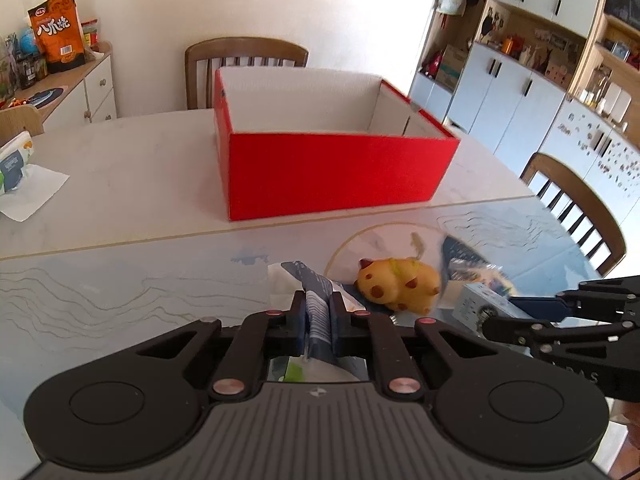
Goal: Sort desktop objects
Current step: 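Carry the white-blue bag and light-blue carton with both tools into the red box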
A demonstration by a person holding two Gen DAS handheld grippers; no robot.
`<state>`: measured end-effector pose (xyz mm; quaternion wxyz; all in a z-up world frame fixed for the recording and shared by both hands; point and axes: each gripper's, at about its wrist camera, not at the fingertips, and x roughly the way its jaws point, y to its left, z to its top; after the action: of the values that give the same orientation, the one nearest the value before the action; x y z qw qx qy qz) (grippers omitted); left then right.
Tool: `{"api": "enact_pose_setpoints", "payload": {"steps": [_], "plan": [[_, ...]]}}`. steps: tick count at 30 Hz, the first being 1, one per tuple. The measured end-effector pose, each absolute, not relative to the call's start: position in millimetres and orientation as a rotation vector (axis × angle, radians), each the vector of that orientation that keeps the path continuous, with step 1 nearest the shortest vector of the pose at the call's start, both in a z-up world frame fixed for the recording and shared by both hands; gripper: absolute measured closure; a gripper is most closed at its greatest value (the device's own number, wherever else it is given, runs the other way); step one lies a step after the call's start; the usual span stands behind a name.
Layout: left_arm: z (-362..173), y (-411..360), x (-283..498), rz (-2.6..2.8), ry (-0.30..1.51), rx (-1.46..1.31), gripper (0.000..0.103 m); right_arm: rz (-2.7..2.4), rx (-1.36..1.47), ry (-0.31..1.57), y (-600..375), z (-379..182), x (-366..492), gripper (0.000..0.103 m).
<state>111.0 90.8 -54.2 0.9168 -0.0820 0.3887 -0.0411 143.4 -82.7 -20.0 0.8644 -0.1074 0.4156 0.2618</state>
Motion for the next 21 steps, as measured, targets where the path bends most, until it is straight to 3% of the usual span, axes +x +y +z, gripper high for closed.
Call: {"api": "enact_pose_setpoints", "payload": {"steps": [21], "plan": [[31, 82, 158, -0.134, 0.584, -0.169, 0.093, 0.542, -0.163, 0.685, -85, 66, 208, 0.076]]}}
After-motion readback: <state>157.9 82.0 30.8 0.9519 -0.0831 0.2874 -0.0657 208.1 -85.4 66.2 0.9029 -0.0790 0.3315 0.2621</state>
